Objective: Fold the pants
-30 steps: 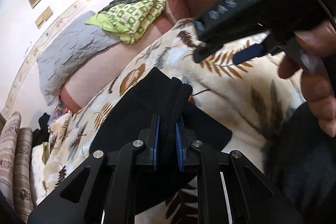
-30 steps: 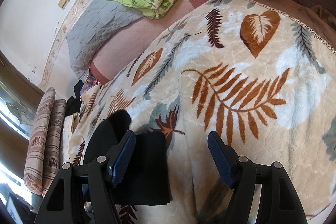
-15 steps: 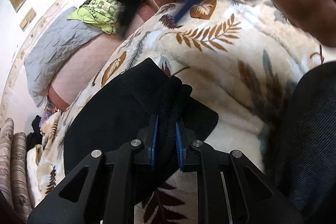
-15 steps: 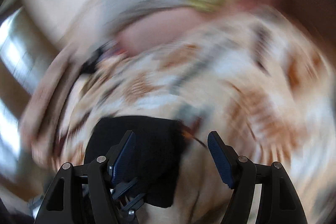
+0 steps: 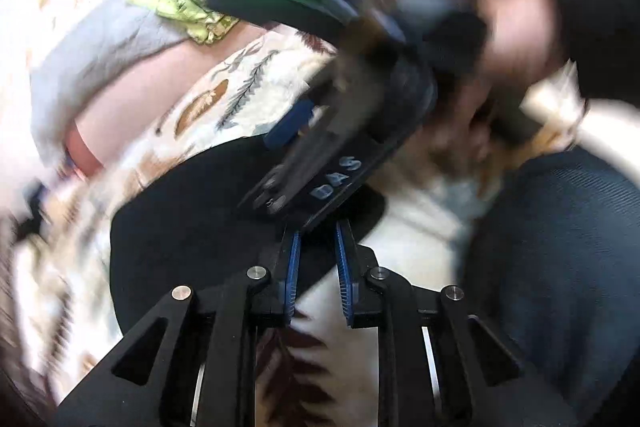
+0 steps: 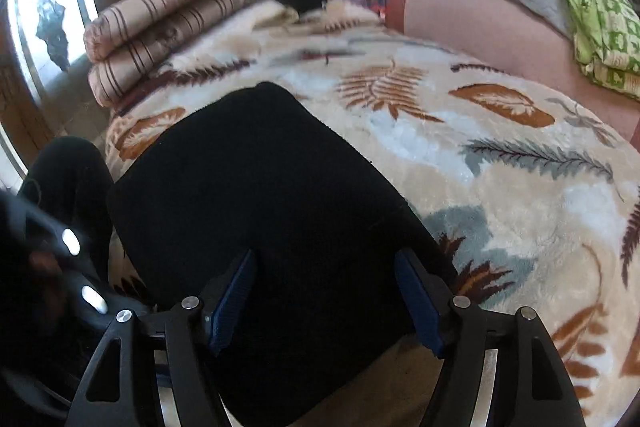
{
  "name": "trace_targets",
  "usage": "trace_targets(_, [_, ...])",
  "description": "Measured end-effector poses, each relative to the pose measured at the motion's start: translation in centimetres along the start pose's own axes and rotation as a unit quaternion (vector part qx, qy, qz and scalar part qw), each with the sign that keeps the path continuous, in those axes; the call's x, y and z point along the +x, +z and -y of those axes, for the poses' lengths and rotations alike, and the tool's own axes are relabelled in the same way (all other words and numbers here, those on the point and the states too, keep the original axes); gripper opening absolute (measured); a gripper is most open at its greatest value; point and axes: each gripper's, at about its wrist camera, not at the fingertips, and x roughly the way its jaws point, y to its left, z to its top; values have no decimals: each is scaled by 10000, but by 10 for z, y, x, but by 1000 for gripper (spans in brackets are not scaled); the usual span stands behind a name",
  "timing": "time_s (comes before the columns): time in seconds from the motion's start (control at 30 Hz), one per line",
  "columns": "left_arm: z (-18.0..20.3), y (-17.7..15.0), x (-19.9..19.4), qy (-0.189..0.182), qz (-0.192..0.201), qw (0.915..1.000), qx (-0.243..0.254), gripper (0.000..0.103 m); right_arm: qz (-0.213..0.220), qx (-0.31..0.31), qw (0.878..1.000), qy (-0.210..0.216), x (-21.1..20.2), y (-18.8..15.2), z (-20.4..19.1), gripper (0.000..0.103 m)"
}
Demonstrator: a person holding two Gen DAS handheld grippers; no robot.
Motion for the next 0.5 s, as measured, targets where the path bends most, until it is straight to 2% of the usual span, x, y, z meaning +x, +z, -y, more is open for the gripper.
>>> trace_targets(0.03, [-13,-1,-13,-298,35,9987,-403,15,65,65,10000,-2,0,-3,2,70])
trace_targets(0.1, [-36,-5,-33,-590,139,9927,-1041,17,222,28,9997,-57,0,-8,1,71])
trace_targets(0.2, [-84,-12,-50,-440,183,9795,-1956,19,232,-29,9997,-113,0,-8,1,71])
trace_targets(0.3, [-142,-18,-45,-306,-78,9521,-3041,19,242,-75,9996,-141,-3,-8,0,71])
trace_targets(0.33, [-162,-18,-40,-303,-194,9386,-3432,20,254,-98,9995,-169,-3,-7,0,71])
trace_targets(0.4, [-189,-13,-31,-444,-211,9209,-3867,20,283,-186,9991,-274,-3,-8,-4,71])
trace_targets(0.43, [-201,-7,-23,-534,-210,9159,-3973,25,314,-183,9989,-301,-3,-9,-4,71])
trace_targets(0.5, [-215,3,-2,-818,-384,9094,-4060,28,364,-167,9987,-322,-4,-10,-4,71])
